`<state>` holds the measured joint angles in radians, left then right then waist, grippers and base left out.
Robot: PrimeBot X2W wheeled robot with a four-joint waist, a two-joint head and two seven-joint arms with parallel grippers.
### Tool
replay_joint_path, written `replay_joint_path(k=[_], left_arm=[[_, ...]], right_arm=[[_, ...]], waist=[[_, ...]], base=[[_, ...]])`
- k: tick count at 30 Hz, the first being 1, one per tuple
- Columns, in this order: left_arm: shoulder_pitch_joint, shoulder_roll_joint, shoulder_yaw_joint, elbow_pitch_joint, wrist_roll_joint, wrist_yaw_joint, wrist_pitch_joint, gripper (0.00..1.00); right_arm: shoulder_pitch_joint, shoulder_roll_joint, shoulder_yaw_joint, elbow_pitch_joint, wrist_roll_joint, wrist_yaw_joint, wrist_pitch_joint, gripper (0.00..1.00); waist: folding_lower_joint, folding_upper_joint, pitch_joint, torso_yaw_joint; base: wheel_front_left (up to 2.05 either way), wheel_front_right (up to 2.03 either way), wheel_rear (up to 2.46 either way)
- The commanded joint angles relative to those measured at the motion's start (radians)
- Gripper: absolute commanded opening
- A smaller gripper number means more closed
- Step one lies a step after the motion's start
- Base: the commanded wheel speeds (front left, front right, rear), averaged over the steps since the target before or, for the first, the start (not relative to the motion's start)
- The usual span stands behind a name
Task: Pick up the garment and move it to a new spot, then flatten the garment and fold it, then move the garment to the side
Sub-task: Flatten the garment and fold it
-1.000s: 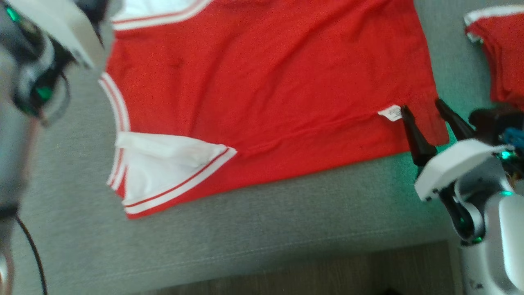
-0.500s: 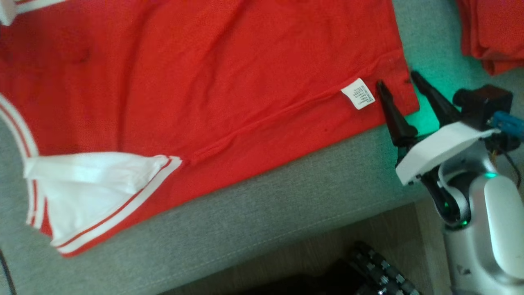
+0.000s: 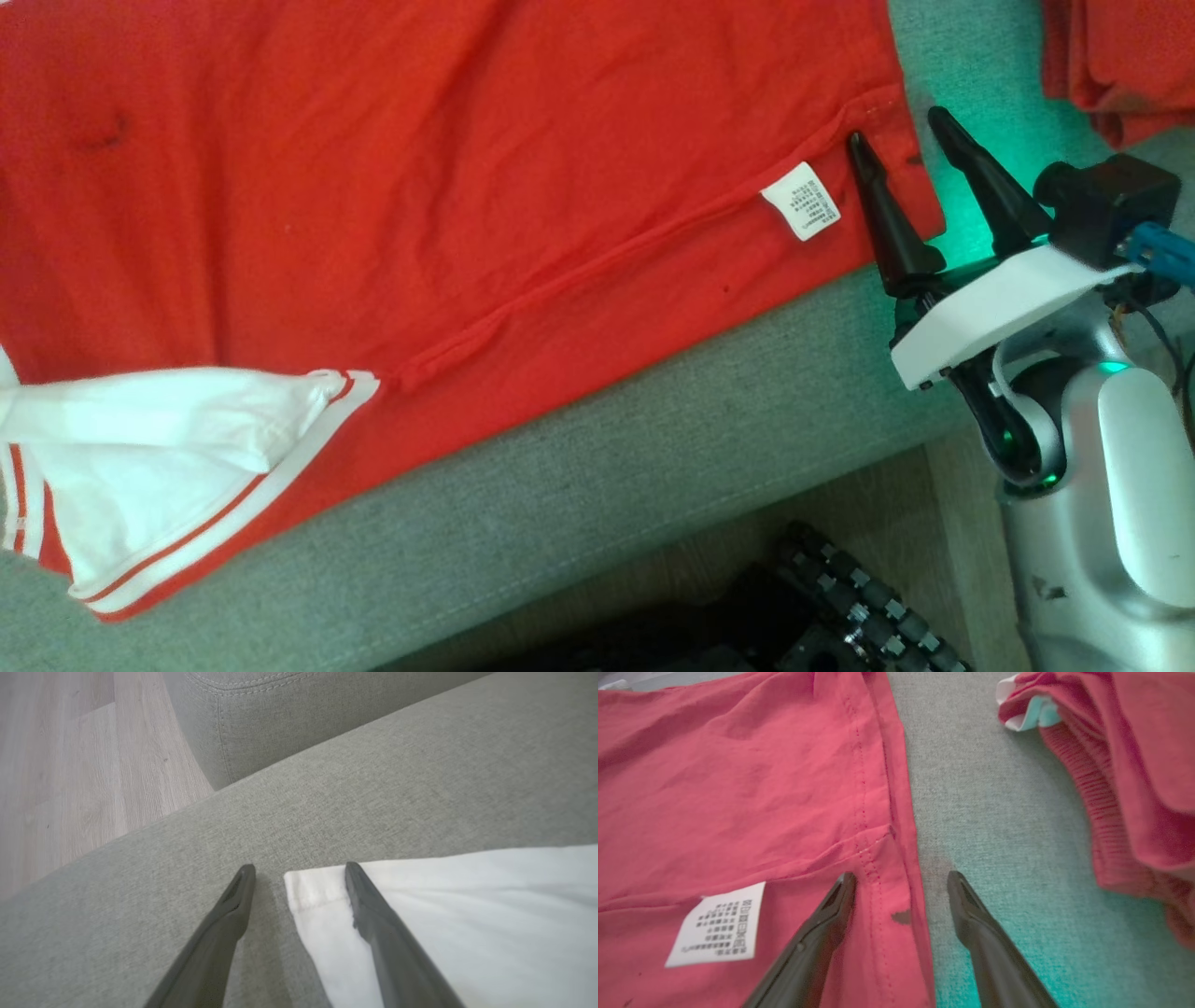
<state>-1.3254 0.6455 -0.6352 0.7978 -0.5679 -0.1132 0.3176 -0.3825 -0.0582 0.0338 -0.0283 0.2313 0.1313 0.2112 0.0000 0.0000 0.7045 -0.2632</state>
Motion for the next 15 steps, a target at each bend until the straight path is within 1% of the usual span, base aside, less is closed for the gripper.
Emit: replay_joint_path(k=[1, 7, 11, 15], left_arm=[[-0.02, 0.049, 0.019, 0.012, -0.007, 0.005, 0.038, 1.0], [-0.037, 0.045, 0.014, 0.039, -0.03, 0.002, 0.109, 1.0], [-0.055, 0.057, 0.007, 0.027, -0.013, 0.011, 0.103, 1.0], [-0.06, 0.068, -0.004, 0.026, -0.003, 0.019, 0.119, 1.0]], right_arm=[[0.02, 0.006, 0.018, 0.005, -0.001, -0.001, 0.006, 1.0], [0.014, 0.007, 0.014, 0.017, -0.006, -0.001, -0.001, 1.0], [0.013, 0.007, 0.011, 0.016, -0.007, -0.001, -0.004, 1.0], [0.013, 0.008, 0.014, 0.014, -0.005, -0.001, -0.005, 1.0]], waist=[[0.0, 0.0, 0.0, -0.001], [0.0, 0.0, -0.001, -0.003], [0.0, 0.0, 0.0, -0.001], [0.0, 0.0, 0.003, 0.0]], base=[[0.0, 0.0, 0.0], [0.0, 0.0, 0.0], [0.0, 0.0, 0.0], [0.0, 0.0, 0.0]])
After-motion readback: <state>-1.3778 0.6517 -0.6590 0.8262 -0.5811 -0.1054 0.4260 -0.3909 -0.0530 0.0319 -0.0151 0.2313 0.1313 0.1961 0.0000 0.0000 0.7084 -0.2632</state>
